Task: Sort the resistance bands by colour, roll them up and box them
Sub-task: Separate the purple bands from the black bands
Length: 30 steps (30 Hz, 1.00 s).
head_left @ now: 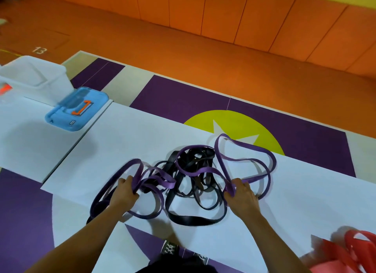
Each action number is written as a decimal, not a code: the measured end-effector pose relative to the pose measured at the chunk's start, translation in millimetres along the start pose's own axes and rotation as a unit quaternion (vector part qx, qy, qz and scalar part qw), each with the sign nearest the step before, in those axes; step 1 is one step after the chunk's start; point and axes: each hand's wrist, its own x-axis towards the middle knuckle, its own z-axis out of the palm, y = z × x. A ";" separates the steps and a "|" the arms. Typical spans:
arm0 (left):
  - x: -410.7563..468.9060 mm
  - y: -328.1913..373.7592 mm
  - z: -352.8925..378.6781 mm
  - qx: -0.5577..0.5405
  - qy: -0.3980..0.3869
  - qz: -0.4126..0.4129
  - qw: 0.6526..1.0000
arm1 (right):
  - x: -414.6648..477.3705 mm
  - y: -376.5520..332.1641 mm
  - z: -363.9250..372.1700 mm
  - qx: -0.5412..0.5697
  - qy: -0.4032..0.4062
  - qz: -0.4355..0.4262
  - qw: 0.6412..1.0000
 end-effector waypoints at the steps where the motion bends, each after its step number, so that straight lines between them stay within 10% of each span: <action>1: 1.8 -3.2 3.9 0.008 0.000 0.005 1.000 | -0.2 -0.2 1.3 -0.003 0.001 0.000 1.000; 11: 25.0 -17.7 11.2 0.037 0.027 0.006 0.999 | -0.5 -5.6 10.5 -0.018 0.004 0.015 1.000; 30: 83.6 20.4 -158.1 -0.172 0.318 -0.115 0.925 | 11.7 -19.0 7.9 -0.001 0.028 0.028 0.999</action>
